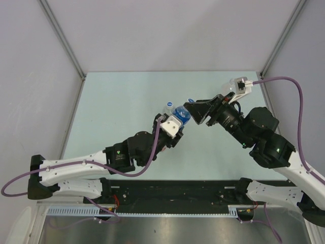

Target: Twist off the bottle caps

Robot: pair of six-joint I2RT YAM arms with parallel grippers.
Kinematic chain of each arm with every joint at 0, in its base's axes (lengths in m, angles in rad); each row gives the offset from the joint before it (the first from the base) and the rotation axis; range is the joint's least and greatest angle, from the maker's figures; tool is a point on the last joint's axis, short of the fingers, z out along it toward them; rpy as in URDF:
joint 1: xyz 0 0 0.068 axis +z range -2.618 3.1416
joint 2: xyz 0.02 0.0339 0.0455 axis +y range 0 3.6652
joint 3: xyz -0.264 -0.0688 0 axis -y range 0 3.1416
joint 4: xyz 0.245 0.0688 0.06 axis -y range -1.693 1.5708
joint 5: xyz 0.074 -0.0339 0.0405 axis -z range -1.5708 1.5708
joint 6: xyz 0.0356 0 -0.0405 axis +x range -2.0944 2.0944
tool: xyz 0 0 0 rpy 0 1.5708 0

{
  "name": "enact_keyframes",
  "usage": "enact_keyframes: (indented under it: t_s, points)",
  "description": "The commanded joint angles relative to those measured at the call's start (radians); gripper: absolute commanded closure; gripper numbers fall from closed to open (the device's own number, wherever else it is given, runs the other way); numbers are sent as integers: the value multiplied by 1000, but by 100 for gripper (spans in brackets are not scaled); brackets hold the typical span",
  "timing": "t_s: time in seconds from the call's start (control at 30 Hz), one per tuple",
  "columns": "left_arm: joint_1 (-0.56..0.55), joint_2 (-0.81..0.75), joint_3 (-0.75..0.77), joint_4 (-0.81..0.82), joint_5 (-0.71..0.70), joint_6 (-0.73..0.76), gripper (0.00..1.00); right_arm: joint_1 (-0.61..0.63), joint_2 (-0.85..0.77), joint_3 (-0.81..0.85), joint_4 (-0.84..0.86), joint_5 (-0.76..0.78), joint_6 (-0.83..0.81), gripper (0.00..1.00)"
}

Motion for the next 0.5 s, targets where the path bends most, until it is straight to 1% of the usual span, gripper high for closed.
enact_keyframes:
  t_s: [0.0,0.37,0.47]
  points:
    - [-11,-4,43,42,-36,31,100,14,4,24,33,82,-34,27]
    - [-25,-1,43,46,-39,40,100,19,29,23,27,86,-44,36]
    - [-28,-1,43,46,-42,43,100,20,30,23,23,83,-43,40]
